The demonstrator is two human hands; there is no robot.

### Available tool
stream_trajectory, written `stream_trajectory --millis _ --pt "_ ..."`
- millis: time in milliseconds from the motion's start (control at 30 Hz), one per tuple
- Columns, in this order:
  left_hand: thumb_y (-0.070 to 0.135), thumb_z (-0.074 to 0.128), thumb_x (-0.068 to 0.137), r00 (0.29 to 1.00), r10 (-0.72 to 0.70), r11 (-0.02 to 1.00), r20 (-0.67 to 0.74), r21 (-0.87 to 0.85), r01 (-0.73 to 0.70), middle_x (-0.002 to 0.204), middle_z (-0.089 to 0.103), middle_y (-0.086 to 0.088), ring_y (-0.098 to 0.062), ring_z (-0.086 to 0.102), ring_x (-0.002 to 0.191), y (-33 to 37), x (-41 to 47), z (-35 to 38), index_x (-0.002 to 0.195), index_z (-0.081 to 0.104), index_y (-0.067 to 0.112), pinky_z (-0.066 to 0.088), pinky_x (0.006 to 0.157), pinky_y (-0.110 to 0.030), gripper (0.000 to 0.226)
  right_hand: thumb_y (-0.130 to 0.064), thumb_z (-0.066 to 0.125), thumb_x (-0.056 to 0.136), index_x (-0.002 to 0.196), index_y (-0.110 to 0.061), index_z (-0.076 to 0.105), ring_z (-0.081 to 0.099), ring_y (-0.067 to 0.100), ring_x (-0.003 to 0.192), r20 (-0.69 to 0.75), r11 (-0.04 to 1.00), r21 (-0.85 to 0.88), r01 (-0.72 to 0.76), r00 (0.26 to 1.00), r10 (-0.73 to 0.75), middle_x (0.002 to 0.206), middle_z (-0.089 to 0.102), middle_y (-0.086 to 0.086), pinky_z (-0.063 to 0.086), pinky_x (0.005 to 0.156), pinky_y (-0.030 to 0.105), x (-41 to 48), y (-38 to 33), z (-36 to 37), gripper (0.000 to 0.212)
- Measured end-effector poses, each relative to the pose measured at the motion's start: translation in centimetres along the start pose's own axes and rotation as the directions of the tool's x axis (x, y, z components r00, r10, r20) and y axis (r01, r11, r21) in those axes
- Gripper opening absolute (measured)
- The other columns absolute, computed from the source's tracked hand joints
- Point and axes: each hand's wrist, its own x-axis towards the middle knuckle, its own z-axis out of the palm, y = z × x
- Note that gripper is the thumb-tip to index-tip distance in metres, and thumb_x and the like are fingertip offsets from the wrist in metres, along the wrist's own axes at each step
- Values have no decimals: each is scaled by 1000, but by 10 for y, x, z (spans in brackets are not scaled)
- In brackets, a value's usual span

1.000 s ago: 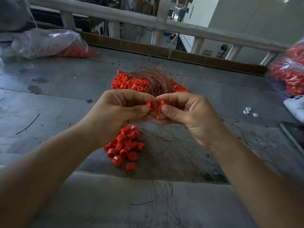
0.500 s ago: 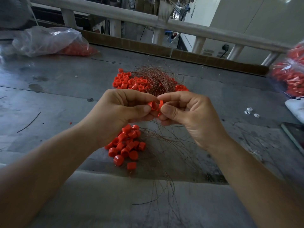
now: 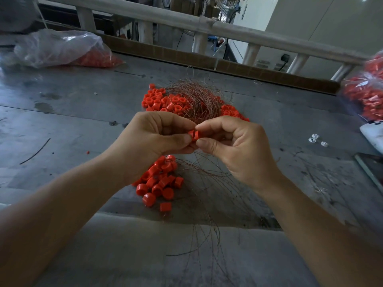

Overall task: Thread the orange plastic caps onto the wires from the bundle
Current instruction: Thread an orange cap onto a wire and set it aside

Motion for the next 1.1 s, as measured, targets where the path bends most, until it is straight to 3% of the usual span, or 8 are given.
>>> stream_trajectory --millis 133,400,533,700,833,1000,1100 --pt "5 62 56 1000 7 1000 -12 17 -7 70 72 -5 -14 70 65 2 -1 1 67 73 18 53 59 -16 20 -3 71 73 90 -18 65 66 7 76 -14 999 -45 25 1000 -25 83 67 -6 54 71 20 -1 0 0 23" --pt "8 62 56 1000 -13 997 -28 80 15 70 72 -5 -13 70 65 2 -2 1 80 69 12 52 58 -14 25 -4 74 71 91 -20 66 65 2 76 -44 992 -121 42 998 -48 81 63 -15 52 69 15 -1 2 3 27" --pt "11 63 56 1000 -17 996 -7 88 18 71 73 -4 -13 70 67 0 -3 1 70 76 22 53 60 -15 22 -4 74 70 90 -11 70 64 2 72 -51 989 -144 46 997 -54 78 63 -16 53 68 16 -2 2 3 22" --pt "16 64 56 999 -18 996 41 82 15 74 73 -5 -15 71 71 0 -4 -1 73 76 27 54 62 -16 23 -5 75 70 87 -8 71 63 -1 68 -44 987 -145 62 997 -69 75 62 -17 52 64 14 -3 0 2 18" --pt "13 63 57 999 -17 997 39 81 14 73 73 -5 -14 70 69 0 -5 0 72 76 24 54 61 -16 23 -5 76 69 85 -5 71 63 1 69 -56 981 -174 82 994 -93 74 63 -14 53 64 15 -4 -1 2 17" --pt "11 62 60 998 37 983 47 177 -44 72 73 -2 -10 70 65 1 -7 2 78 71 17 52 59 -12 21 -9 74 66 78 1 71 63 12 63 -42 877 -410 250 955 -292 71 69 9 50 62 20 -5 0 7 16" --pt "10 62 60 998 26 992 50 122 -32 73 73 -5 -13 70 67 1 -7 0 73 75 20 53 60 -14 21 -9 73 67 80 1 71 63 13 64 -39 874 -401 276 948 -317 71 68 11 51 61 21 -4 -1 6 17"
